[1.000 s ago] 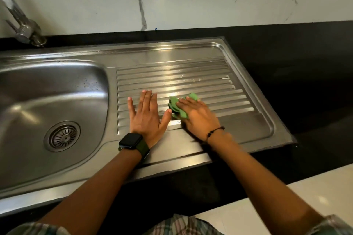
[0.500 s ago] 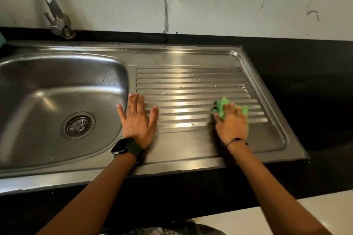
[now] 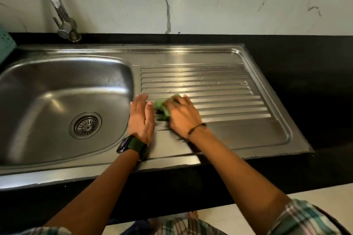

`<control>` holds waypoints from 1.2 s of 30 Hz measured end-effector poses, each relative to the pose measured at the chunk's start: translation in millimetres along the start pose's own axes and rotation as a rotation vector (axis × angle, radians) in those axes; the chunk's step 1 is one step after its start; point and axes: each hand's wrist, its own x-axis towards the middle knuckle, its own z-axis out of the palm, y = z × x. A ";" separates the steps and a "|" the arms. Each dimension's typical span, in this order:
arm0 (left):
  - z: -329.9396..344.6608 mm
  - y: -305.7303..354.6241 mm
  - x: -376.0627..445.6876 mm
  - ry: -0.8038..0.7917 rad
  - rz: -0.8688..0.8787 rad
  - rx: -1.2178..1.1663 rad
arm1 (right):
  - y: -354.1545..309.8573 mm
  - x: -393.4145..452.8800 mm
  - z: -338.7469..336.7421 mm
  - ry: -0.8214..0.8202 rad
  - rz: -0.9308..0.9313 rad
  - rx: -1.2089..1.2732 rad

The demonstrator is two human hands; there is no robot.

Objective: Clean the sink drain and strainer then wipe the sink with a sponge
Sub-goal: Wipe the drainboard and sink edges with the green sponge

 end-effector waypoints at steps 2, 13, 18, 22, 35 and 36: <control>0.2 -2.7 1.2 0.003 -0.022 -0.026 | 47.3 -23.7 -11.0 0.014 0.206 0.017; -5.2 -1.5 8.4 0.167 -0.281 -0.512 | 90.9 -37.4 -24.2 0.032 0.745 -0.008; -7.0 -1.2 6.7 0.259 -0.304 -0.644 | -22.9 0.5 1.3 0.032 0.470 -0.027; -10.4 -3.2 9.5 0.340 -0.298 -0.627 | -79.2 28.6 22.1 0.014 0.203 0.065; -5.8 3.2 1.6 0.286 -0.243 -0.563 | 16.5 -39.0 -5.8 0.017 0.047 0.039; -5.3 3.5 0.6 0.279 -0.244 -0.577 | 45.4 -54.3 -13.7 0.025 0.129 0.035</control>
